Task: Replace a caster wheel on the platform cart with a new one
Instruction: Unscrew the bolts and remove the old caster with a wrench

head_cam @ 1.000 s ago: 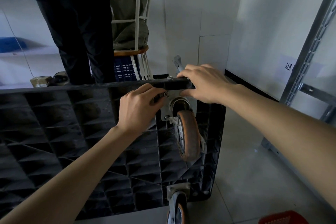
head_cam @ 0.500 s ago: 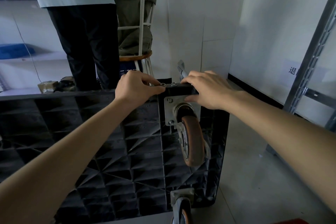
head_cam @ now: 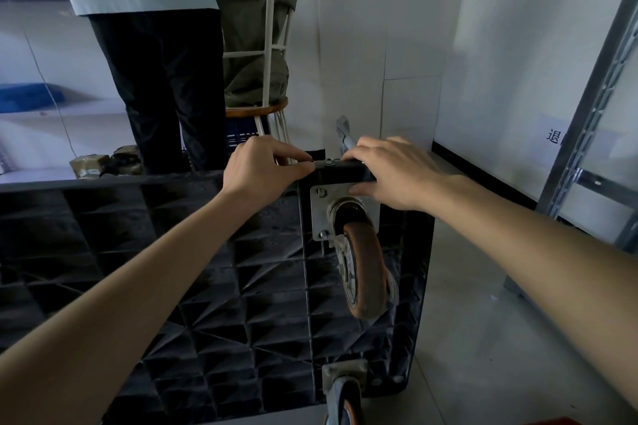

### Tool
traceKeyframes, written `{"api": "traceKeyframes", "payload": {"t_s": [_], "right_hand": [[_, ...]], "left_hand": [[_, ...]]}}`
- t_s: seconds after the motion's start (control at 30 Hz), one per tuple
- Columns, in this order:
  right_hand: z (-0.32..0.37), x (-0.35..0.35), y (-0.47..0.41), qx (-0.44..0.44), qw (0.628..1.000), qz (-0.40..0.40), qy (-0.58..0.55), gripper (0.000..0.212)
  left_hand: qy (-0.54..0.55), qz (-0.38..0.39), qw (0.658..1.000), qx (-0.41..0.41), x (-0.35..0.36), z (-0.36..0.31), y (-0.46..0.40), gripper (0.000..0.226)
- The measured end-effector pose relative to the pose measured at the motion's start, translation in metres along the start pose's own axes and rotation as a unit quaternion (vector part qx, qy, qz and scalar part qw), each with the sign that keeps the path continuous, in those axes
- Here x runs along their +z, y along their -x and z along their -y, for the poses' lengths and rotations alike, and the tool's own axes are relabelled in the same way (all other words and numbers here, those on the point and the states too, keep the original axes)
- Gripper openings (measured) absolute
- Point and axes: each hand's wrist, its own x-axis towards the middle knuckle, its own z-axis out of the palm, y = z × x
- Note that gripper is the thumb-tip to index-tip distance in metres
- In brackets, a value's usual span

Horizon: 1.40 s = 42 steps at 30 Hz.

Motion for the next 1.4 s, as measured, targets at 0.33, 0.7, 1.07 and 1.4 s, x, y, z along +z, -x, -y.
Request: {"api": "traceKeyframes", "payload": {"t_s": [0.33, 0.7, 1.07, 1.4], "right_hand": [[0.000, -0.001, 0.001, -0.004, 1.000, 0.001, -0.001, 0.057], [0.003, -0.001, 0.004, 0.012, 1.000, 0.006, -0.006, 0.057], [0.010, -0.007, 0.005, 0.025, 0.999, 0.018, 0.019, 0.059], [0.012, -0.009, 0.007, 0.029, 0.999, 0.024, 0.023, 0.060]], "left_hand": [[-0.018, 0.002, 0.999, -0.026, 0.002, -0.007, 0.000, 0.024], [-0.001, -0.092, 0.989, 0.114, 0.022, -0.006, 0.065, 0.021], [0.185, 0.054, 0.979, -0.070, 0.065, -0.001, 0.098, 0.034], [0.290, 0.060, 0.943, -0.154, 0.081, -0.007, 0.096, 0.029]]}}
